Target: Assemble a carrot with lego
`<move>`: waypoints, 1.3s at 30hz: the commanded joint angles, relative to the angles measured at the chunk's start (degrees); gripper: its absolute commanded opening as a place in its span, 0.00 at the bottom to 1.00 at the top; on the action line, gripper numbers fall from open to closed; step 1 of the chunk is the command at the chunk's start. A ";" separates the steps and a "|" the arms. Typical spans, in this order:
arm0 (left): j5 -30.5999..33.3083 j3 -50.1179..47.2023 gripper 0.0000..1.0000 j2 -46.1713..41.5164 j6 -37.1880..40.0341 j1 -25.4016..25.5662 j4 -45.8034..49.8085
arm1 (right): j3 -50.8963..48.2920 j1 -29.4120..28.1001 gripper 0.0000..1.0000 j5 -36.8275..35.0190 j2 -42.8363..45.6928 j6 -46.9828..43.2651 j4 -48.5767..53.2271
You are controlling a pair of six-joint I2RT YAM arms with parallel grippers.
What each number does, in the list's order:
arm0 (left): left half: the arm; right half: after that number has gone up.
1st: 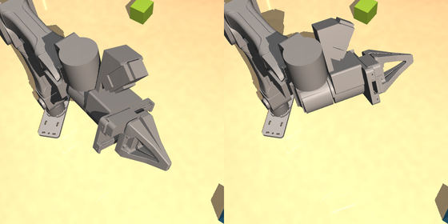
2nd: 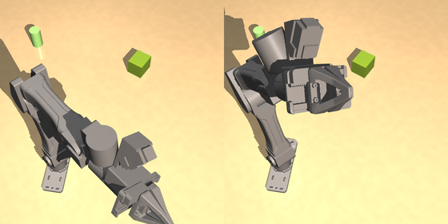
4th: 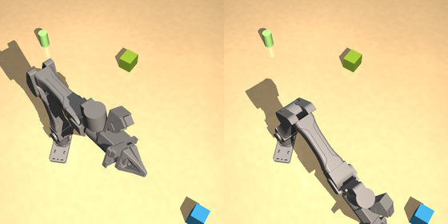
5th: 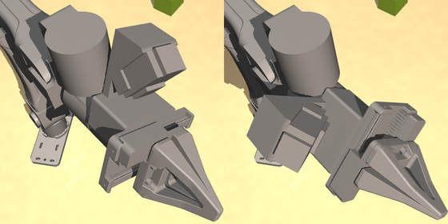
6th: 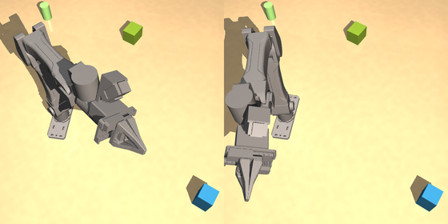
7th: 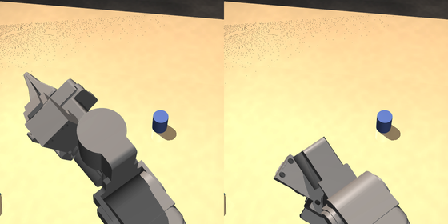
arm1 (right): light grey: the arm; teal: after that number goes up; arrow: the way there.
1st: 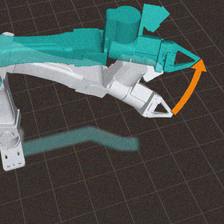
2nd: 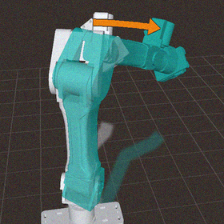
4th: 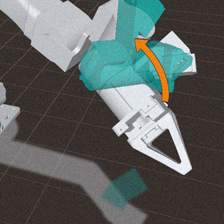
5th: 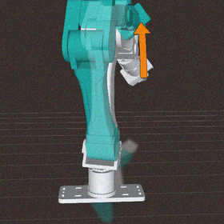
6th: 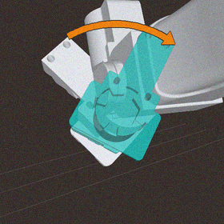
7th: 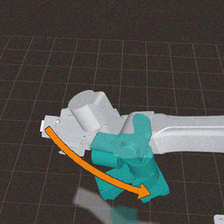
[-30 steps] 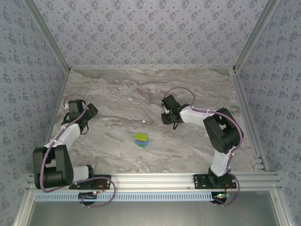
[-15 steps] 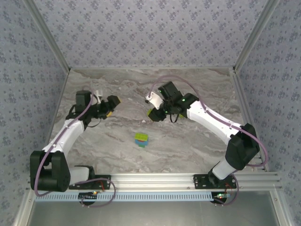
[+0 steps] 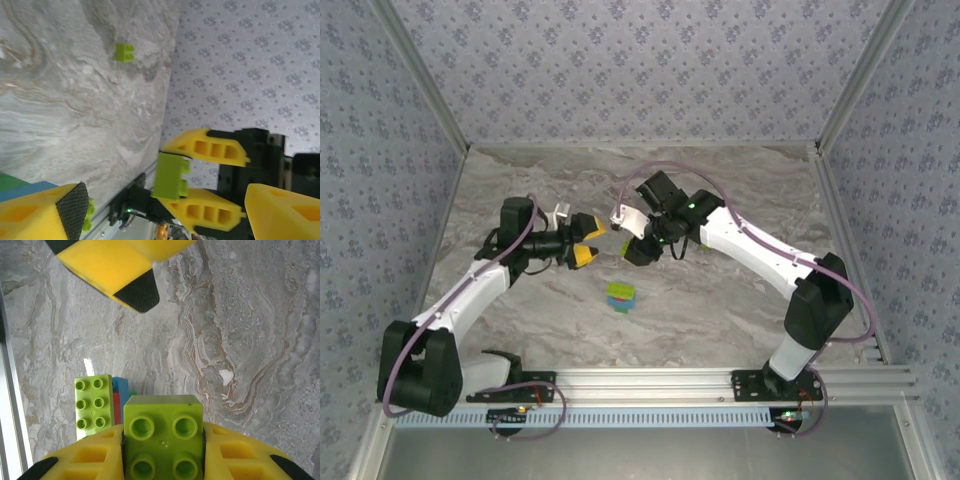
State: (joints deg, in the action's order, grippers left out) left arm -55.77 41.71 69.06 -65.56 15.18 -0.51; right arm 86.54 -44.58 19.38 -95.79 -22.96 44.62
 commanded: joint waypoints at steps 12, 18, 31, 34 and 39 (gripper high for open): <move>-2.50 0.89 0.76 -1.44 -7.39 5.90 -7.55 | 6.44 -0.84 0.33 3.59 -1.29 -1.91 1.61; -2.73 1.39 0.72 0.32 -8.28 6.61 -9.60 | 7.14 -1.43 0.33 5.23 -0.76 -2.46 2.54; -2.66 -0.29 0.51 1.45 -12.04 8.45 -15.34 | 5.75 -2.06 0.33 5.25 2.14 -2.71 0.91; -2.62 -0.08 0.46 0.52 -12.40 8.95 -15.60 | 5.49 -1.81 0.33 4.97 2.51 -3.10 0.82; -2.57 0.54 0.41 -0.83 -12.57 10.29 -14.87 | 5.65 -1.37 0.33 5.12 2.38 -3.59 1.16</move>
State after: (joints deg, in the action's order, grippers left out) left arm -57.56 41.54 70.13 -77.47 24.53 -13.54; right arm 91.77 -46.11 23.68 -94.80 -25.36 45.36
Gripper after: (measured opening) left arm 0.417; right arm 0.340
